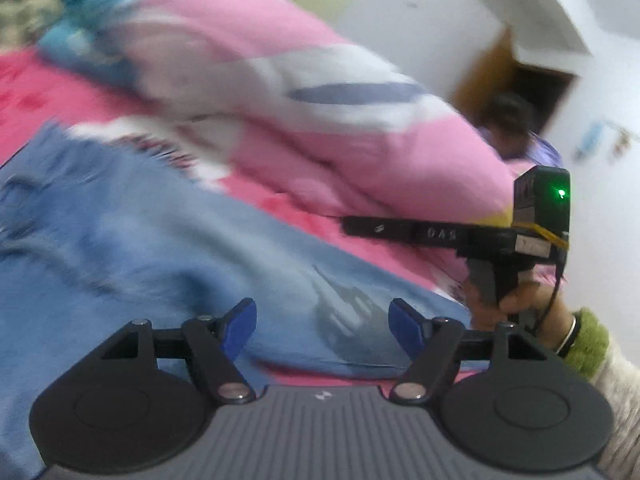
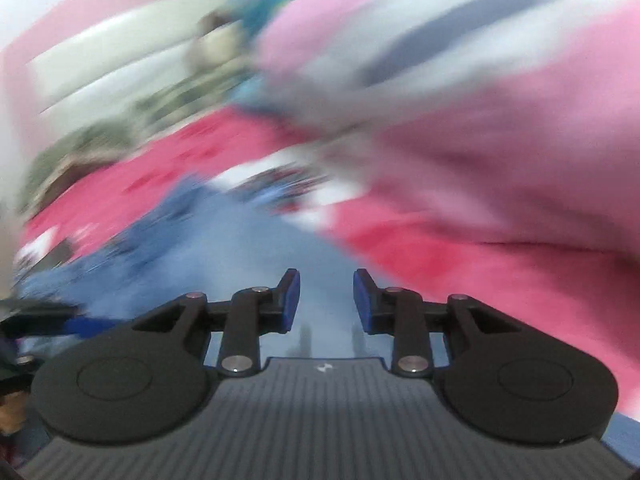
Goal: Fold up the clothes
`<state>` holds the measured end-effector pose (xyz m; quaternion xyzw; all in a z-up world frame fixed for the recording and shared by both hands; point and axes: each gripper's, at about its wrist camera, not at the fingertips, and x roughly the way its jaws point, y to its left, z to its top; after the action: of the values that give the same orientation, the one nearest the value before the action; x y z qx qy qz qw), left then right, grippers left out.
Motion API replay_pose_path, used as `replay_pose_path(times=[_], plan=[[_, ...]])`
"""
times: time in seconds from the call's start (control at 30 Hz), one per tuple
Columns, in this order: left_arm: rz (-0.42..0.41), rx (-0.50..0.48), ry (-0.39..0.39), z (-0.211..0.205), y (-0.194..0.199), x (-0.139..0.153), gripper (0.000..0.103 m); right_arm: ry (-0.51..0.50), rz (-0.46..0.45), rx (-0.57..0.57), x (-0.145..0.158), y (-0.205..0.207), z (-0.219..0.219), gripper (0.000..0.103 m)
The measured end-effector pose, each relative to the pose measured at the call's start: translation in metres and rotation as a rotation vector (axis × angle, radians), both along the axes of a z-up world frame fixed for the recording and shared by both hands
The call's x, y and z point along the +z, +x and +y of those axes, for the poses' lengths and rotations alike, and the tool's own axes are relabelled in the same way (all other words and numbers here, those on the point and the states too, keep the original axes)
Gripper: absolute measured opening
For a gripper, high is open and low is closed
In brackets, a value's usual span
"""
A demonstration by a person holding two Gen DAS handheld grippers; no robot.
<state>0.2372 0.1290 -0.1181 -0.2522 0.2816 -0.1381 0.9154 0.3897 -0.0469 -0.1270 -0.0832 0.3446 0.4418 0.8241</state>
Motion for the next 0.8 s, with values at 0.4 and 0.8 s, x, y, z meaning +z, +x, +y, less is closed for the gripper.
replay_pose_path(times=[0.4, 0.8], plan=[[0.082, -0.003, -0.058, 0.032, 0.006, -0.031, 0.070, 0.030, 0.071, -0.150, -0.031, 0.081, 0.072, 0.026], [0.061, 0.036, -0.084, 0.042, -0.003, -0.028, 0.070, -0.031, 0.087, 0.054, -0.047, 0.072, 0.173, 0.026]])
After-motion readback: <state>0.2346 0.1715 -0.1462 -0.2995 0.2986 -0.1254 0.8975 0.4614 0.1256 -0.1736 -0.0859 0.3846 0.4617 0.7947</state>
